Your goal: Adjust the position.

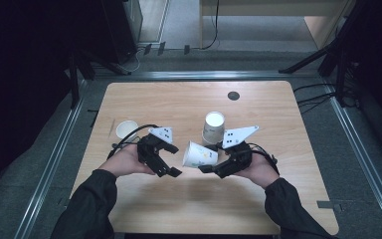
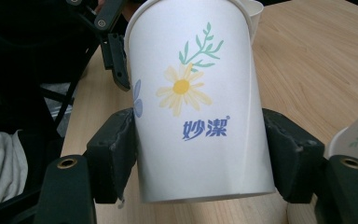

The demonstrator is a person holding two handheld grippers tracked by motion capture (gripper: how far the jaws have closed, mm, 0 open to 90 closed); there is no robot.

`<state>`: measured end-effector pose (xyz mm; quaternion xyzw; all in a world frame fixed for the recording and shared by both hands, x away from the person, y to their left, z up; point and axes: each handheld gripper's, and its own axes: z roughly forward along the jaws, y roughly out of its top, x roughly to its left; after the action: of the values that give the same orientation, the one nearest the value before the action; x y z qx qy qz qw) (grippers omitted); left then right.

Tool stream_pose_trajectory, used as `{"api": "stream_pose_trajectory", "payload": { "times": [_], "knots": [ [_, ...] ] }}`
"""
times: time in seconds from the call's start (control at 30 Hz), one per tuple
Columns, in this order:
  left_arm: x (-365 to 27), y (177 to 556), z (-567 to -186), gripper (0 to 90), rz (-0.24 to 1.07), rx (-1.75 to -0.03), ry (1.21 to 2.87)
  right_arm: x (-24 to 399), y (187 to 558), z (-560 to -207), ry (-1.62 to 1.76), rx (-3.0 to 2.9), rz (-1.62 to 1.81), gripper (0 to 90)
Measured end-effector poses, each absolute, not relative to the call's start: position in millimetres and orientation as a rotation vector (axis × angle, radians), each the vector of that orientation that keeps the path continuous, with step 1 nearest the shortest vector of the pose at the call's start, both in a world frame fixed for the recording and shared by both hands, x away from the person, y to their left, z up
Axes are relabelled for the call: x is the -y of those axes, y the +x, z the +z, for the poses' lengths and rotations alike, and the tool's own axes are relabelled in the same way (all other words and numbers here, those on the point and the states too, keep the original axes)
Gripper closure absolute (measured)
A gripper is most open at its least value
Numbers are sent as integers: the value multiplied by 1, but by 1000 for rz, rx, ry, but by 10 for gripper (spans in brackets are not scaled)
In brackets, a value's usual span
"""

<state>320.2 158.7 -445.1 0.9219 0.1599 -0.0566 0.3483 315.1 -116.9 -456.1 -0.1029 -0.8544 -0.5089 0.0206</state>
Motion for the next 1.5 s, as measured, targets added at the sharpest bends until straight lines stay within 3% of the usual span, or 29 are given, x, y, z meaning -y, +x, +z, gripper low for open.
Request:
{"api": "stream_pose_trajectory", "payload": {
  "times": [0.3,1.5],
  "knots": [
    [-164,314,-444,127,-139,-485,2289,125,316,-452,-345,2618,-1621,321],
    [-146,316,-430,143,-162,-367,2133,119,315,-452,-292,2545,-1640,320]
  ]
}}
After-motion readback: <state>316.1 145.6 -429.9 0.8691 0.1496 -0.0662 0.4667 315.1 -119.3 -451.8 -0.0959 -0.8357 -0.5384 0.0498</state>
